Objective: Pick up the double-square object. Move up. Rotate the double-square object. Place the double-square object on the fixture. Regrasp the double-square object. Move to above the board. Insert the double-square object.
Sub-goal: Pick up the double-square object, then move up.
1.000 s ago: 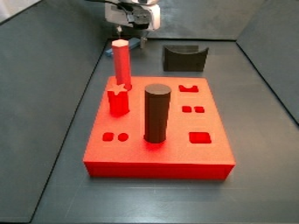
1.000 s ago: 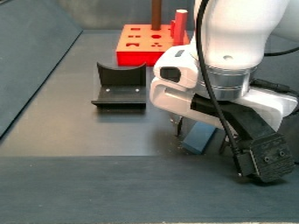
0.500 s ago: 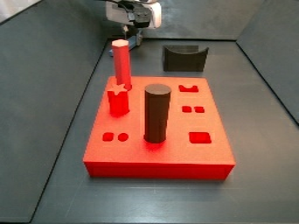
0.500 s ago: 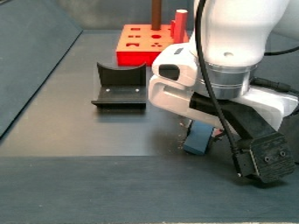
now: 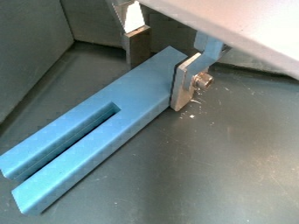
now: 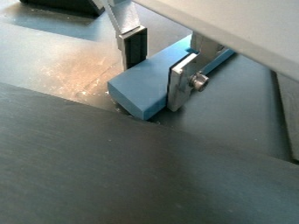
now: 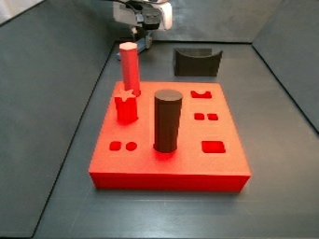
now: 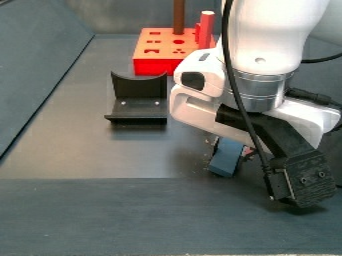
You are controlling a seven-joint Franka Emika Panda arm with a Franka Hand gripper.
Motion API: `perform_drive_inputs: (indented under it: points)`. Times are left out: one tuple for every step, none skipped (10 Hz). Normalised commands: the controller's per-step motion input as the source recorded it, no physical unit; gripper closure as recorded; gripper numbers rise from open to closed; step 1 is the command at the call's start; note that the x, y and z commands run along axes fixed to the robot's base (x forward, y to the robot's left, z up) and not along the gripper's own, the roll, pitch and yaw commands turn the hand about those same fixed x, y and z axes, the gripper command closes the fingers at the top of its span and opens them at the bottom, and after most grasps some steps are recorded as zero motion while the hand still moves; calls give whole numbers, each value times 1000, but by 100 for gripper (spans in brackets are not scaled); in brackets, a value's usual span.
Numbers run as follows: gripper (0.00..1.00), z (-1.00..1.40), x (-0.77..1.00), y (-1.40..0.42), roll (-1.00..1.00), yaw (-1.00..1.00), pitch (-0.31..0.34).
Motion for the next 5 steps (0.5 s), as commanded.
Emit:
perform_drive_inputs:
  points:
    - [100, 0, 0, 0, 0, 0, 0]
    - [100, 833, 0, 0, 0, 0, 0]
    - [100, 798, -25, -3, 7, -40, 19]
    - [100, 700, -44, -8, 14, -45, 50]
    - [100, 575, -45, -37, 28, -43, 74]
